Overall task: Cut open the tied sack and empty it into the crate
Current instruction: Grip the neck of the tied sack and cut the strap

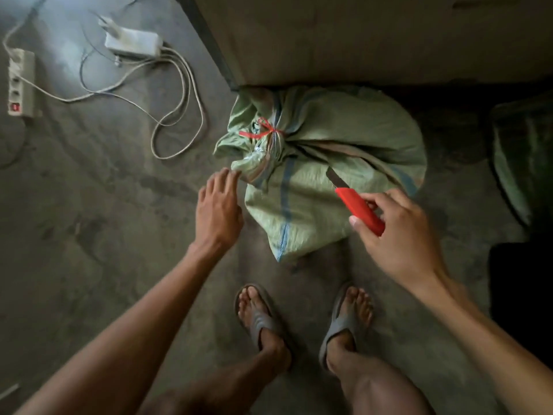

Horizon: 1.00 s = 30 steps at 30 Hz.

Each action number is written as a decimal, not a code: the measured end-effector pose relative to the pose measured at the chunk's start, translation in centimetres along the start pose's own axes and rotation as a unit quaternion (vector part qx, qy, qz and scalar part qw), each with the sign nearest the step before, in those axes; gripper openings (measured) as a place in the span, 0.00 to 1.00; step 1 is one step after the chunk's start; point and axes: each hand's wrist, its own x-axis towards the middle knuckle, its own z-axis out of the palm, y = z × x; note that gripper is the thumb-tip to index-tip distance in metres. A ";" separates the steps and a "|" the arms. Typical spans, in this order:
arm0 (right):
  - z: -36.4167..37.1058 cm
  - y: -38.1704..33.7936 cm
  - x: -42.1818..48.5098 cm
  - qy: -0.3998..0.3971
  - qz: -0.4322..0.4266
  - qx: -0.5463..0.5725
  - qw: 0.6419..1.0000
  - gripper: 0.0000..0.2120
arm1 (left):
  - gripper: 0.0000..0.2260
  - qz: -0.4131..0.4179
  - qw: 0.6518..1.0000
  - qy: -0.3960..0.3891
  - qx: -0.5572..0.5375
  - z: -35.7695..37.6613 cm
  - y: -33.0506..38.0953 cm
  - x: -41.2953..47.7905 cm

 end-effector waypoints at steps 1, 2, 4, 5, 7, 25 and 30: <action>1.1 0.5 1.5 0.004 -0.011 -0.001 1.000 0.18 | 0.36 0.016 1.000 0.017 0.015 0.6 -1.2 2.3; 2.1 0.9 3.0 0.010 -0.022 -0.003 1.000 0.18 | 0.38 0.035 0.998 0.033 0.027 1.1 -2.2 4.5; 4.0 1.4 5.9 0.021 -0.048 -0.014 0.999 0.19 | 0.42 0.079 0.994 0.058 0.051 2.0 -4.0 8.6; 4.7 1.6 7.3 0.026 -0.062 -0.021 0.998 0.19 | 0.43 0.108 0.990 0.064 0.064 2.4 -4.7 10.4; 5.9 1.9 10.0 0.034 -0.096 -0.030 0.994 0.20 | 0.46 0.205 0.970 0.068 0.108 3.2 -5.5 13.6; 2.2 2.9 13.3 0.059 -0.243 -0.052 0.967 0.17 | 0.20 0.600 0.734 0.126 0.291 4.8 -0.5 18.2; -1.5 2.4 9.5 0.105 -0.239 -0.010 0.965 0.17 | 0.37 0.439 0.887 -0.048 0.135 2.1 1.4 13.0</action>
